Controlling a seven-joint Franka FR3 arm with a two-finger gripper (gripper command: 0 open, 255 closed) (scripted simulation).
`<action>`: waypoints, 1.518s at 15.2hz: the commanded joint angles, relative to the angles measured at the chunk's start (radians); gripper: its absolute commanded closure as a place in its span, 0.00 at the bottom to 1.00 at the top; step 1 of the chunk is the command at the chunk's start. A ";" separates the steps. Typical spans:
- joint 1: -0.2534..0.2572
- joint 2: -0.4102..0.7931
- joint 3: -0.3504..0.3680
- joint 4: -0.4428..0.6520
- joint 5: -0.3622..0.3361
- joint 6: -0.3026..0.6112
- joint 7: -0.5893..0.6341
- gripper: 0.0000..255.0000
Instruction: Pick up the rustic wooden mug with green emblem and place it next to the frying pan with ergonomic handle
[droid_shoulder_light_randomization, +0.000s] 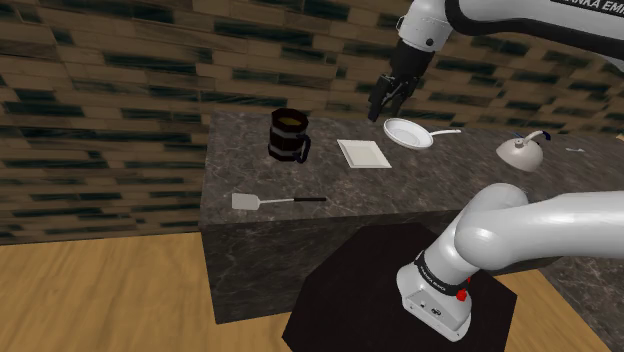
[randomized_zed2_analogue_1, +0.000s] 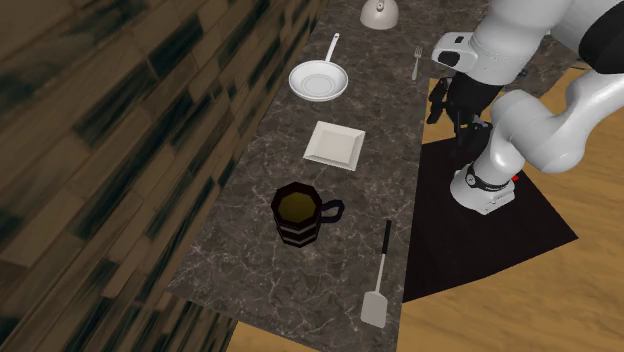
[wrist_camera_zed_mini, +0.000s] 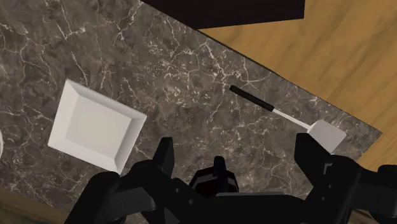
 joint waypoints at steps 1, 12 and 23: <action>0.000 0.000 0.000 0.000 0.000 0.000 0.000 0.00; -0.031 0.400 0.032 0.091 -0.012 0.278 0.065 0.00; -0.048 0.796 0.041 0.312 -0.053 0.423 0.135 0.00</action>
